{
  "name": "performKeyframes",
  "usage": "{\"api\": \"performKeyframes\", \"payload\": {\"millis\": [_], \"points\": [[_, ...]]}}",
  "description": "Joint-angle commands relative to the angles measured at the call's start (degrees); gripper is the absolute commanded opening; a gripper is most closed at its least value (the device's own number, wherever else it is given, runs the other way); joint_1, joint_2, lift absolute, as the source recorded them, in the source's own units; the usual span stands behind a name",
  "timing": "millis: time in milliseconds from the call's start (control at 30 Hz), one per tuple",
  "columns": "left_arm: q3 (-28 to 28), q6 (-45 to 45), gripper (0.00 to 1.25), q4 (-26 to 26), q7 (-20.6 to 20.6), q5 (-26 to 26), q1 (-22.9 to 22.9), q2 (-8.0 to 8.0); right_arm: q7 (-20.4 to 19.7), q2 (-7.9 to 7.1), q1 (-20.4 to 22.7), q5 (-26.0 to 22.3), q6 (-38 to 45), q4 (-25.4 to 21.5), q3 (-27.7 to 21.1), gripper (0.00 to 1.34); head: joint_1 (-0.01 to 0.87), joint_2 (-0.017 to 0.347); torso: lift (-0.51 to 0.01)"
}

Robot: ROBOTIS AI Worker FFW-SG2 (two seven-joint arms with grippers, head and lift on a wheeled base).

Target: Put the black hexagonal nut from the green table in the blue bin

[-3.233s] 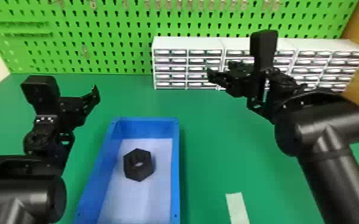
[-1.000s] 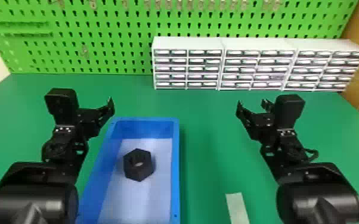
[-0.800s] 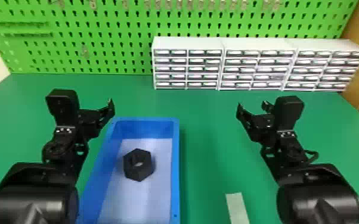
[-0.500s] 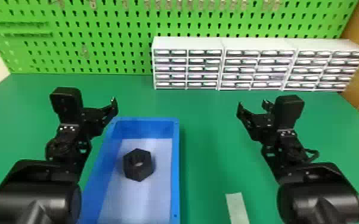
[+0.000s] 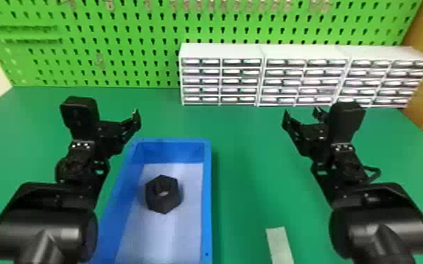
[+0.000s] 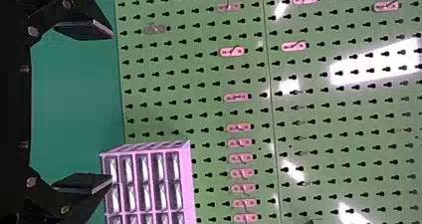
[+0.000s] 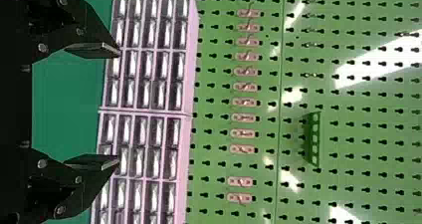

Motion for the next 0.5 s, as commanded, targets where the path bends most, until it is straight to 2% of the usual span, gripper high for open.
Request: {"api": "performKeyframes", "payload": {"millis": [0, 467], "points": [[-0.15, -0.02, 1.0, 0.0, 0.0, -0.04, -0.52, 0.0, -0.02, -0.11, -0.48, 0.08, -0.03, -0.14, 0.03, 0.83, 0.686, 0.051, -0.096], [-0.24, -0.54, 1.0, 0.0, 0.0, -0.22, -1.75, 0.0, -0.02, -0.28, -2.07, 0.08, -0.29, -0.32, 0.56, 0.83, 0.686, 0.051, -0.096]]}}
